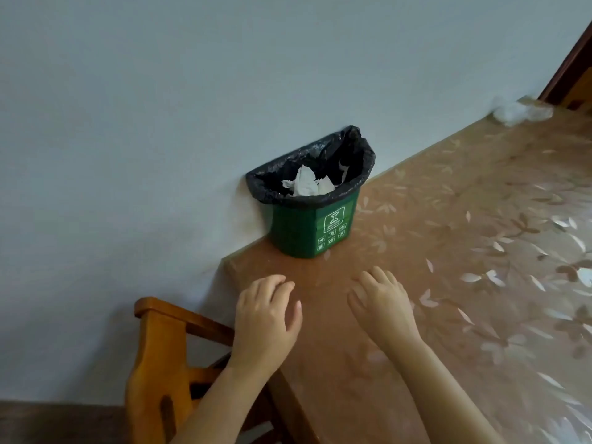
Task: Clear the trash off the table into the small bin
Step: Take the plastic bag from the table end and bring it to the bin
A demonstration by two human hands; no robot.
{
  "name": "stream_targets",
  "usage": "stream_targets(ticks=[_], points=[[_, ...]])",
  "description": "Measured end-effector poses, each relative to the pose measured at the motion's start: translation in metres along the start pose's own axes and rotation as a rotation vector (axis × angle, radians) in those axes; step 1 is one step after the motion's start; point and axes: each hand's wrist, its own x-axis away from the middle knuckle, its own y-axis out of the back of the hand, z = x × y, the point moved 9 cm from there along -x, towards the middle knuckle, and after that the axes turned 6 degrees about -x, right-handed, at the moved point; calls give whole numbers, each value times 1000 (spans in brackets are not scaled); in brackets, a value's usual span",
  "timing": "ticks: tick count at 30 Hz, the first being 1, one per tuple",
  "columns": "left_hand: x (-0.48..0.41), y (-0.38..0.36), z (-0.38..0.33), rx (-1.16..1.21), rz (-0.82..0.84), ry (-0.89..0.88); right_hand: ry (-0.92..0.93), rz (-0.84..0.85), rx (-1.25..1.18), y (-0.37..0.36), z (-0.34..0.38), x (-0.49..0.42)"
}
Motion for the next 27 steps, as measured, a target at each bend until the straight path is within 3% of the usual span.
stream_targets(ticks=[7, 14, 27], points=[[81, 23, 8, 73, 71, 54, -67, 126, 103, -14, 17, 97], [147, 45, -20, 143, 75, -94, -181, 102, 180, 16, 39, 200], [270, 54, -139, 352, 217, -473, -518, -171, 209, 105, 17, 406]])
